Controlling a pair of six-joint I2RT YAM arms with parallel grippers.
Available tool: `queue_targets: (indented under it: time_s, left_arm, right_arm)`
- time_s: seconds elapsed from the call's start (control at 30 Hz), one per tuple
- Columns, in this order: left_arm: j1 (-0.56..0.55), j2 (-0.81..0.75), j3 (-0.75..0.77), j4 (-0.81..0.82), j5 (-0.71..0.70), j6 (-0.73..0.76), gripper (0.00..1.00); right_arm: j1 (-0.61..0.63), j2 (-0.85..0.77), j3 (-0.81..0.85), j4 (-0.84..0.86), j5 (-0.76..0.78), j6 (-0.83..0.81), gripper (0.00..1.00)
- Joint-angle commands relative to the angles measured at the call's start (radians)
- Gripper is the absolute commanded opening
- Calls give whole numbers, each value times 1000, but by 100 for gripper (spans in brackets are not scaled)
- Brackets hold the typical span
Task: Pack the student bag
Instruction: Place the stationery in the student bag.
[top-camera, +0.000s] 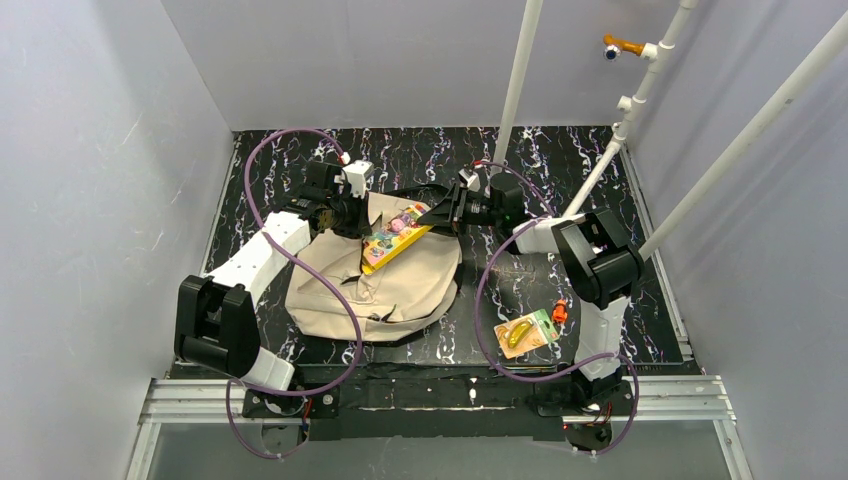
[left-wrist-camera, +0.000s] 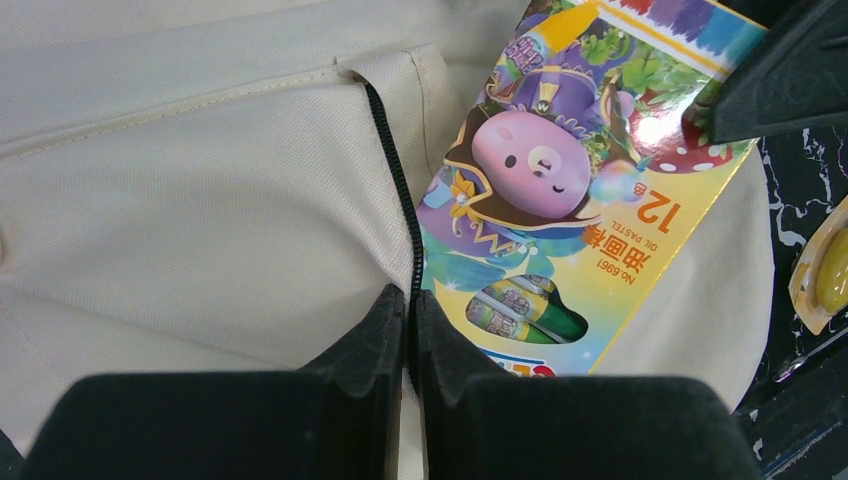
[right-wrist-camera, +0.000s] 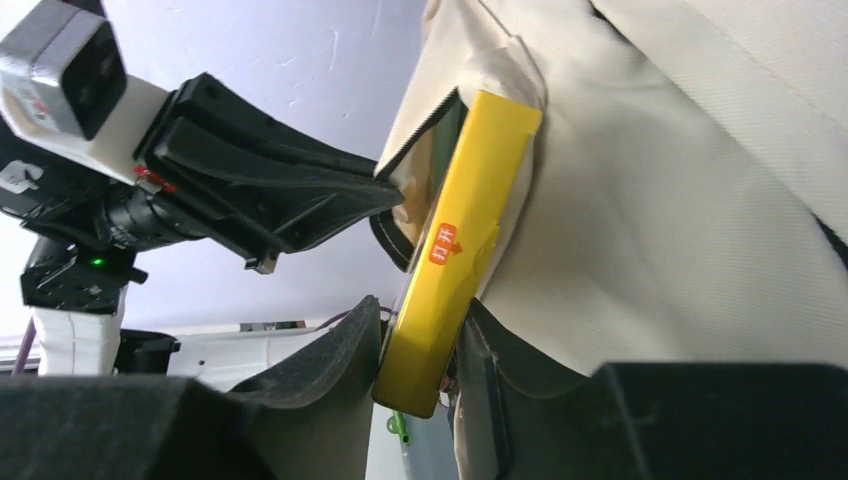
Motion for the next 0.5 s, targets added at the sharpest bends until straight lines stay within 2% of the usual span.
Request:
queue_targets:
  time_s: [0.0, 0.13, 0.27, 0.47]
  left_arm:
    - [-7, -31, 22, -17, 41, -7, 0]
    - [-7, -50, 11, 1, 57, -10, 0]
    - [-8, -75, -10, 31, 72, -13, 0]
    - [-9, -99, -19, 45, 59, -16, 0]
  right_arm:
    - [7, -2, -24, 200, -54, 97, 38]
    - [11, 0, -3, 79, -16, -17, 35]
    - [25, 34, 30, 92, 26, -11, 31]
    - [24, 27, -24, 245, 157, 125, 5]
